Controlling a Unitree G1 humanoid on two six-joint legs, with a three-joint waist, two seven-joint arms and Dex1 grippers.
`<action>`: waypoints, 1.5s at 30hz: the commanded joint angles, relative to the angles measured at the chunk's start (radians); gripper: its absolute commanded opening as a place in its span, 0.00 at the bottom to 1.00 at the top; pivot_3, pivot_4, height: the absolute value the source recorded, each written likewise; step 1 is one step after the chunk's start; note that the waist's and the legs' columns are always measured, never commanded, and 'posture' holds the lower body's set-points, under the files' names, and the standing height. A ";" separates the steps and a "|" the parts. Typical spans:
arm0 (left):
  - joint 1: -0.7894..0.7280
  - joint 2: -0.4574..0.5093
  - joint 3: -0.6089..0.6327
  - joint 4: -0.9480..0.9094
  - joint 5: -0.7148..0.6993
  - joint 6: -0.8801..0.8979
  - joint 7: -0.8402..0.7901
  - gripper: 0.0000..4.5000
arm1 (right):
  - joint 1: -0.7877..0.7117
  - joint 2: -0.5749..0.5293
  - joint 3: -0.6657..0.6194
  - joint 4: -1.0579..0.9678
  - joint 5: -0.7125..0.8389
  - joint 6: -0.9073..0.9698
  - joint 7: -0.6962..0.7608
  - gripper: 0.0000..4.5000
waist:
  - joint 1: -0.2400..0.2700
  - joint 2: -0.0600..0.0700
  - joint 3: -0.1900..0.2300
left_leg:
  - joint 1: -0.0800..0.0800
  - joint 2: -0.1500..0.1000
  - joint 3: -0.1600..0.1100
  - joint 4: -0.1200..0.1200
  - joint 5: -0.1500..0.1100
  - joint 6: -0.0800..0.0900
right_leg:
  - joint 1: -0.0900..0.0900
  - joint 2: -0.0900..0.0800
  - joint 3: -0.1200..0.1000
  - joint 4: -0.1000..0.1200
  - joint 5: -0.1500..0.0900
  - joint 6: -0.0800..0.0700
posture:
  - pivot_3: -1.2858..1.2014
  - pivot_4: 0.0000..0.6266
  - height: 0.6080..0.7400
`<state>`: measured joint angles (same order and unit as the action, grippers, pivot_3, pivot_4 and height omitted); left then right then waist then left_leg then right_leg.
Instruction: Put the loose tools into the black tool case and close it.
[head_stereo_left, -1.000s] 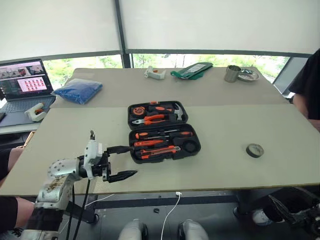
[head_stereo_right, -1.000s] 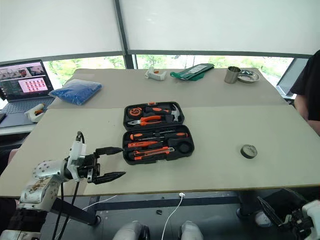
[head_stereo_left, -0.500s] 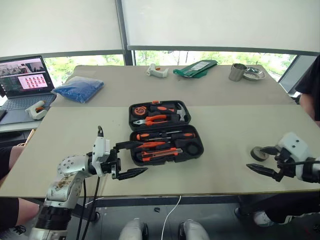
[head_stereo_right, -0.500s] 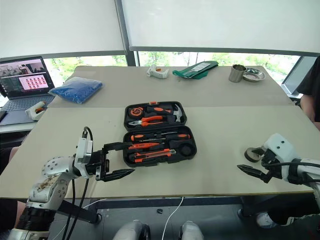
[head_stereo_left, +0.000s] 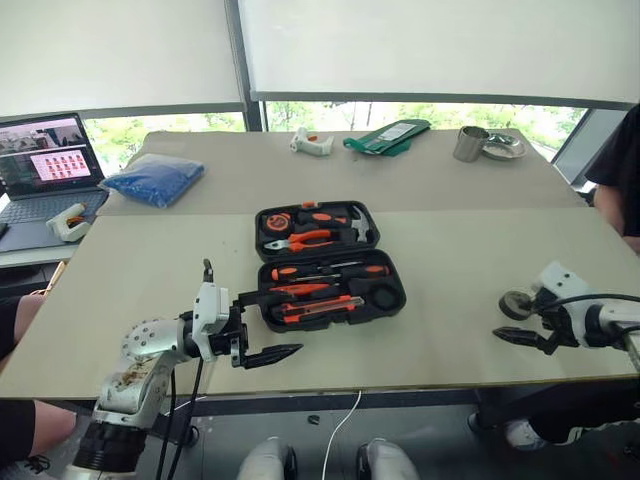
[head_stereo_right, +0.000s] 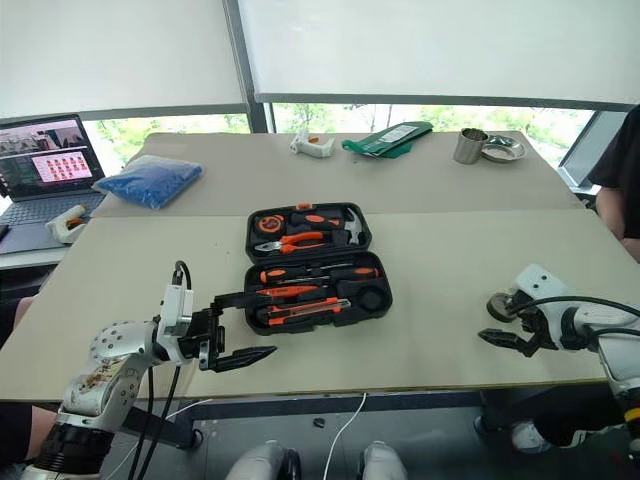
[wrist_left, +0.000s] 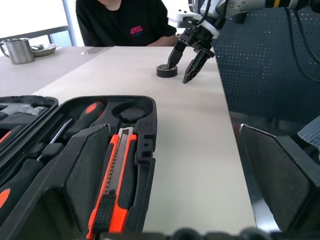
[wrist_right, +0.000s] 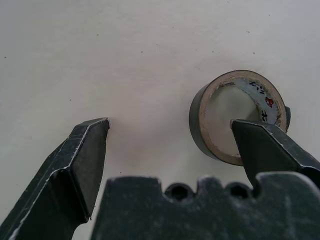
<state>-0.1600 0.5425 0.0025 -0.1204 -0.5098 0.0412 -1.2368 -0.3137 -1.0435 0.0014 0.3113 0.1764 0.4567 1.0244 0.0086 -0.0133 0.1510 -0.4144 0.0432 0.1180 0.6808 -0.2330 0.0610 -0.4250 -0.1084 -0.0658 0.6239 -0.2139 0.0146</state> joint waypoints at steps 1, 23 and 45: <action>-0.015 0.003 0.004 -0.029 -0.008 -0.013 0.000 1.00 | -0.039 0.007 0.009 0.052 -0.033 -0.036 0.009 0.70 | 0.000 0.000 0.000 | 0.000 0.000 0.000 0.000 0.000 0.000 | 0.000 0.000 0.000 0.000 0.000 0.000 | 0.52 0.24 1.00; 0.004 -0.002 0.031 -0.027 -0.017 -0.012 0.040 1.00 | -0.318 0.150 0.081 -0.392 0.238 0.258 0.184 0.01 | -0.021 0.001 0.001 | 0.001 0.003 -0.001 0.000 0.002 -0.003 | -0.001 0.002 0.000 0.002 0.002 -0.001 | 0.52 0.24 1.00; 0.064 -0.001 0.051 -0.047 0.022 -0.057 0.112 1.00 | -0.423 0.307 0.377 -0.236 -0.021 0.229 0.144 0.01 | 0.002 0.000 0.001 | -0.011 0.001 0.000 0.003 0.002 -0.002 | -0.012 0.001 -0.002 0.003 0.008 -0.005 | 0.52 0.24 1.00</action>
<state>-0.0986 0.5354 0.0350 -0.1367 -0.4916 0.0088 -1.1306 -0.7245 -0.7318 0.3861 0.0814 0.1702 0.6827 1.1697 0.0104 -0.0132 0.1524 -0.4255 0.0443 0.1184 0.6842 -0.2313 0.0595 -0.4367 -0.1077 -0.0676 0.6265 -0.2059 0.0093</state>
